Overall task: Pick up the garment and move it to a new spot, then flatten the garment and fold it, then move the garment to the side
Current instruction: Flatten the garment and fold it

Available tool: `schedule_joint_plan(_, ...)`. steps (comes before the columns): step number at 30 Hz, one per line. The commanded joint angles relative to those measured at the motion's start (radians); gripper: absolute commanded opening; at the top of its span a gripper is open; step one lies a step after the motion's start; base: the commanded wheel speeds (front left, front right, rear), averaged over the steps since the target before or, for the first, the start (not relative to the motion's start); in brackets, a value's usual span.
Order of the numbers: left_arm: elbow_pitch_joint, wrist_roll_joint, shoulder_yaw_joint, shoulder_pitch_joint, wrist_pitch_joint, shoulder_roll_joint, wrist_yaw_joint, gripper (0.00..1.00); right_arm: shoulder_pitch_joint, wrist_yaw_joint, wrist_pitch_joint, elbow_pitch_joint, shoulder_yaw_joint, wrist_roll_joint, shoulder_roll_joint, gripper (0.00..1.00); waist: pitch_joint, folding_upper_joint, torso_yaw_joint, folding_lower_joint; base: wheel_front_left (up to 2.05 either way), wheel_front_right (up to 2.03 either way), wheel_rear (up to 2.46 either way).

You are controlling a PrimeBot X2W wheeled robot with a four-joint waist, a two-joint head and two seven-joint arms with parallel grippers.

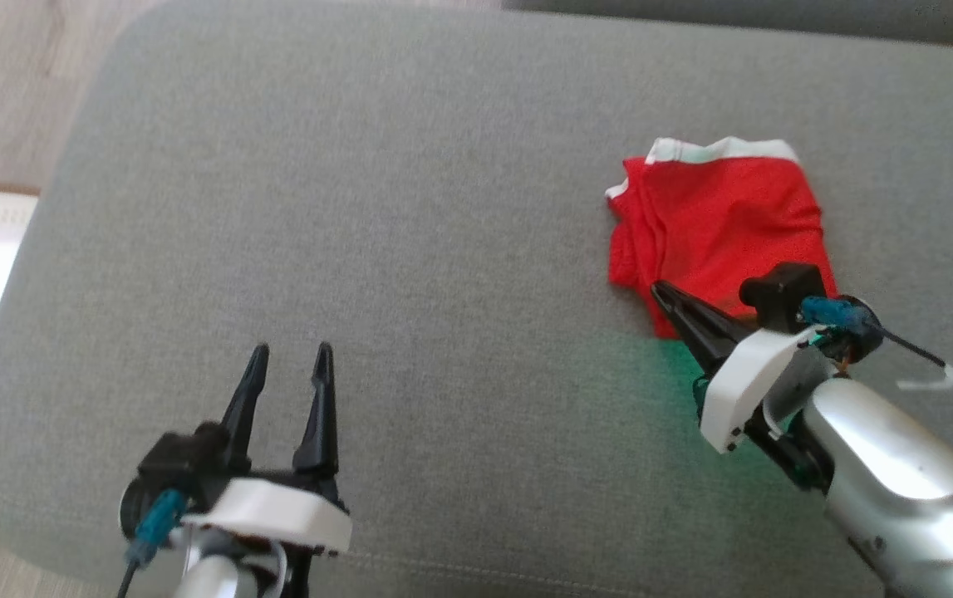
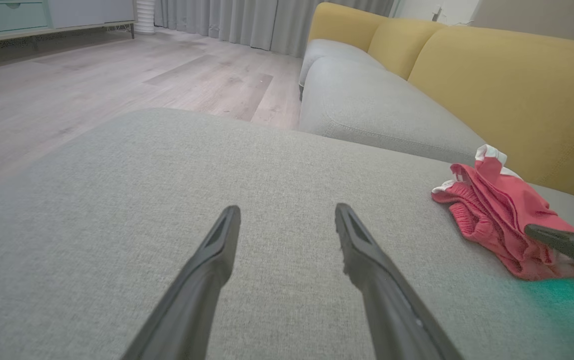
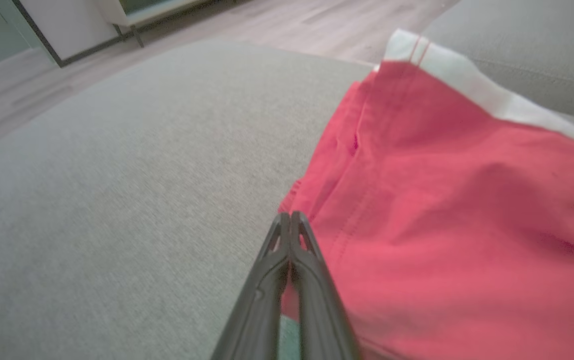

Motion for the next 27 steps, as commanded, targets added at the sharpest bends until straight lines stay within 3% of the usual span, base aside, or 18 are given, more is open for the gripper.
schedule_joint_plan(1,-0.025,-0.002,0.038,0.006,-0.012,0.002,0.005,1.0,0.031,-0.001,-0.04,-0.02,-0.019,0.009,0.016,0.0,-0.039,0.0,-0.012,0.0,0.0,0.0,0.0)
schedule_joint_plan(7,-0.016,0.014,0.066,0.044,-0.012,0.002,-0.005,1.0,0.1,-0.001,-0.128,-0.019,-0.121,-0.009,0.036,0.0,-0.103,0.0,-0.04,0.0,0.0,0.0,0.0)
schedule_joint_plan(8,-0.013,0.02,0.072,0.051,-0.012,0.002,-0.01,1.0,0.118,-0.001,-0.152,-0.018,-0.157,-0.02,0.04,0.06,-0.114,0.0,-0.045,0.0,0.0,0.0,0.0)
schedule_joint_plan(9,-0.011,0.026,0.079,0.058,-0.012,0.002,-0.014,1.0,0.137,-0.001,-0.177,-0.019,-0.199,-0.034,0.045,0.29,-0.123,0.0,-0.05,0.0,0.0,0.0,0.0)
schedule_joint_plan(10,-0.009,0.031,0.086,0.065,-0.012,0.002,-0.019,1.0,0.158,-0.001,-0.196,-0.02,-0.243,-0.053,0.051,0.63,-0.132,0.0,-0.055,0.0,0.0,0.0,0.0)
schedule_joint_plan(11,-0.007,0.036,0.095,0.071,-0.012,0.002,-0.022,1.0,0.18,-0.001,-0.209,-0.023,-0.284,-0.074,0.058,0.85,-0.139,0.0,-0.061,0.0,0.0,0.0,0.0)
schedule_joint_plan(12,-0.003,0.043,0.104,0.077,-0.012,0.002,-0.026,1.0,0.203,-0.001,-0.219,-0.03,-0.328,-0.094,0.067,1.0,-0.145,0.0,-0.066,0.0,0.0,0.0,0.0)
schedule_joint_plan(21,0.028,0.086,0.168,0.116,-0.012,0.002,-0.073,1.0,0.435,-0.001,-0.243,-0.123,-0.656,-0.273,0.177,1.0,-0.196,0.0,-0.092,0.0,0.0,0.0,0.0)
schedule_joint_plan(27,0.047,0.099,0.204,0.125,-0.012,0.002,-0.106,1.0,0.549,-0.001,-0.244,-0.178,-0.724,-0.338,0.248,1.0,-0.205,0.0,-0.113,0.0,0.0,0.0,0.0)
